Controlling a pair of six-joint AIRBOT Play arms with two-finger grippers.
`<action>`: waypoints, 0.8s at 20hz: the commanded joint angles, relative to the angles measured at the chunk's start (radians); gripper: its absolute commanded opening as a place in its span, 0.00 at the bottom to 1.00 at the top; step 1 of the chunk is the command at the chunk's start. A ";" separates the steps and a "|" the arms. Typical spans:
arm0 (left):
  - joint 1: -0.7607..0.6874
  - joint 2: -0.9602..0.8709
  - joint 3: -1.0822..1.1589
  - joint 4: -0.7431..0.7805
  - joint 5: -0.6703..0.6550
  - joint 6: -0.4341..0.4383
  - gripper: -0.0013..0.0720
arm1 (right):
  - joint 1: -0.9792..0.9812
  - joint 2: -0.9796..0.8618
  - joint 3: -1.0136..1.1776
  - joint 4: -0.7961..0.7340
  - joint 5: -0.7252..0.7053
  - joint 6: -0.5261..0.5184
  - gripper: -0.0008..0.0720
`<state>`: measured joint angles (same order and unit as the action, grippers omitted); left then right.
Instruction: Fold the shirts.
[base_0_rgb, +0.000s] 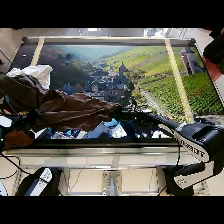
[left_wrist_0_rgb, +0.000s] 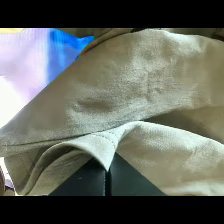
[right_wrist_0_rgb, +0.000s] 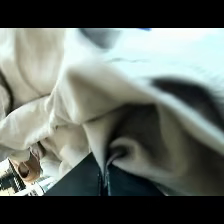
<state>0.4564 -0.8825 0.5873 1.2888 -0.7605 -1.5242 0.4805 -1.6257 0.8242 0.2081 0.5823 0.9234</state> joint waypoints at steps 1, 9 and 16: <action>0.001 0.023 0.024 0.000 -0.024 0.034 0.03 | -0.017 0.013 0.070 -0.002 0.097 -0.057 0.02; 0.003 0.322 0.609 0.122 -0.222 0.100 0.03 | -0.351 0.659 0.293 -0.572 0.491 0.168 0.02; 0.000 0.375 1.057 -0.074 -0.275 0.148 0.03 | -0.501 1.054 0.846 -1.167 0.484 0.398 0.02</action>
<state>0.4576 -0.5179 1.4899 1.3434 -1.0142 -1.4166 0.0288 -0.6735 1.4548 -0.6838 1.0550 1.2243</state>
